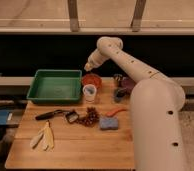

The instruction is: Place fork in red bowl

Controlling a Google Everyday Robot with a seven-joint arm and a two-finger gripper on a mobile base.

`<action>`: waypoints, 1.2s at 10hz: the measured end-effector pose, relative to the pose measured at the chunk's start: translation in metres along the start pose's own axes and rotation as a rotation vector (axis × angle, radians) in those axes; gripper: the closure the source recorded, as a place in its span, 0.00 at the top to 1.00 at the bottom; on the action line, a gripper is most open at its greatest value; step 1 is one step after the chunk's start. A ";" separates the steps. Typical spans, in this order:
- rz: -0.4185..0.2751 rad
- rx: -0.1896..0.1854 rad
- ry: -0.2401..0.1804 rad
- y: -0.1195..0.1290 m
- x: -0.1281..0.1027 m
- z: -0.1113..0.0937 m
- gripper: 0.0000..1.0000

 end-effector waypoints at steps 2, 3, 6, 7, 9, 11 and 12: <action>-0.002 0.001 -0.013 -0.004 -0.004 0.000 0.00; -0.007 -0.001 -0.015 -0.004 -0.008 0.002 0.00; -0.021 -0.018 -0.016 -0.005 -0.018 0.014 0.00; -0.025 -0.026 -0.014 -0.007 -0.019 0.018 0.00; -0.023 -0.063 0.002 -0.008 -0.019 0.035 0.00; -0.007 -0.093 0.023 -0.008 -0.010 0.052 0.11; 0.003 -0.106 0.036 -0.009 -0.005 0.059 0.22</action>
